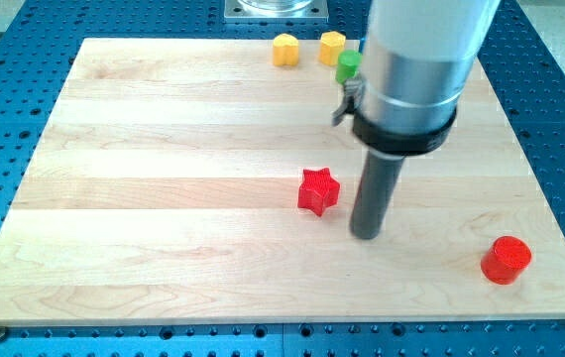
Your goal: Move the red star below the green star
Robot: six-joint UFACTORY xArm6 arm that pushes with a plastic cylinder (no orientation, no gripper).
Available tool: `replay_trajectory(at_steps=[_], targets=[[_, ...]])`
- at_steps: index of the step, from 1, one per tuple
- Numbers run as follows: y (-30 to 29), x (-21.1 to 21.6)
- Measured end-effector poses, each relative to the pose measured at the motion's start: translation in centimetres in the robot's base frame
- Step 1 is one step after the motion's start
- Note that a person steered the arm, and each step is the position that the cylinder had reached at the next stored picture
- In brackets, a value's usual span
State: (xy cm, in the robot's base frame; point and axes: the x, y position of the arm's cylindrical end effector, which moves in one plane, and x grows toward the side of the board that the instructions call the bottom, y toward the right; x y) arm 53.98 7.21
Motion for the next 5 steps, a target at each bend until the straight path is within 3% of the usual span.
replay_trajectory(at_steps=[3,5], targets=[[-9.3,-6.5],[0.7,-10.9]])
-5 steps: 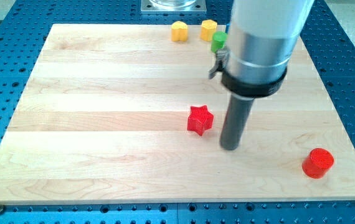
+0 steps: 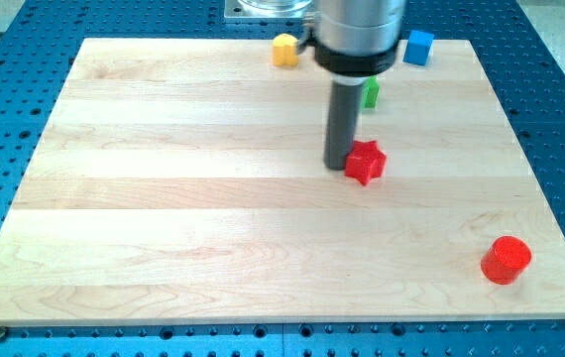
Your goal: Move the red star below the green star
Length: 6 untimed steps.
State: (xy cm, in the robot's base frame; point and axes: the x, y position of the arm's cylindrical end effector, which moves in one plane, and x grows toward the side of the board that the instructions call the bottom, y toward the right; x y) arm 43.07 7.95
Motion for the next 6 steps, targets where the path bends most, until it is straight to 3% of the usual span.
replay_trajectory(at_steps=[2,3,5,6], targets=[[1.4,7.0],[4.3,6.2],[0.4,0.1],[-0.1,1.4]])
